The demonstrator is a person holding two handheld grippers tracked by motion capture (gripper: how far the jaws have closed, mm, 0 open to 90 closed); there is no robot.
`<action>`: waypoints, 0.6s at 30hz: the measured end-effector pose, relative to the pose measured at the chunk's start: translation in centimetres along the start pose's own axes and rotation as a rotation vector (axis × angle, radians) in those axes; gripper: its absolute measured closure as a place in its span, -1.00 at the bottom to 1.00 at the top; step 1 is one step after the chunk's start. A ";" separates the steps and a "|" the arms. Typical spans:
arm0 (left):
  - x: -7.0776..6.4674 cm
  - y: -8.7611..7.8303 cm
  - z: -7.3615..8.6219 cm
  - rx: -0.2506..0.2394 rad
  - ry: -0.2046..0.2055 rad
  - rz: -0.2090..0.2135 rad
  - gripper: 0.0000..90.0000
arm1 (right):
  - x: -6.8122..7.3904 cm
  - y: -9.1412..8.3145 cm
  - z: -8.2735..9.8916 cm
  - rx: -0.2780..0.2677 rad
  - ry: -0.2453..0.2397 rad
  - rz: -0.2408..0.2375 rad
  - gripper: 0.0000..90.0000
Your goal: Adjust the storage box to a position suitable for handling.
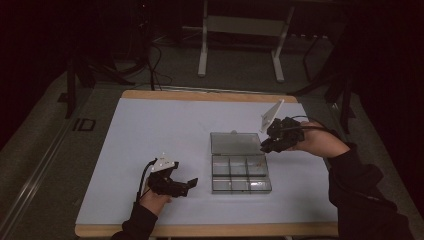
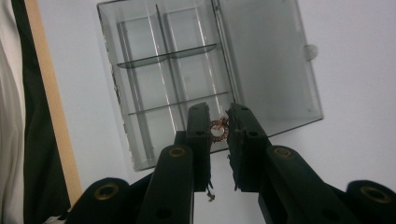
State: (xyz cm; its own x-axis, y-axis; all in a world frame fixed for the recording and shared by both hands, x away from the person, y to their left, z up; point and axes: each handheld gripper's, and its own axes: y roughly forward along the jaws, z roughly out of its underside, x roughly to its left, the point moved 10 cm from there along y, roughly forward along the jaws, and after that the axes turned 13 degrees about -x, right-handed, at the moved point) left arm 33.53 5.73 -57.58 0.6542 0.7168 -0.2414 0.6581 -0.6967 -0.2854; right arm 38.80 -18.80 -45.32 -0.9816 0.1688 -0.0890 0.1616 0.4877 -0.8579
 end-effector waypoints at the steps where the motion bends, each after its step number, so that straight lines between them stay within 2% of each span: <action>1: 0.0 0.0 0.0 0.001 -0.001 0.001 -0.95 | -0.1 0.7 0.3 0.004 0.004 -0.006 0.76; 5: 0.1 0.0 0.1 0.002 0.000 -0.001 -0.95 | -0.1 2.1 1.0 0.009 0.016 -0.030 0.76; 18: 0.1 -0.1 0.2 0.006 -0.002 -0.001 -0.95 | 0.1 5.8 3.3 0.039 0.053 -0.061 0.76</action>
State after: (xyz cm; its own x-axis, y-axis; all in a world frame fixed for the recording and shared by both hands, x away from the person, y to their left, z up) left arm 33.46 5.85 -57.75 0.6525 0.7177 -0.2432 0.6567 -0.6957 -0.2910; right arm 39.33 -18.76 -51.99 -0.9827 0.1852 -0.0103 0.0969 0.4650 -0.8800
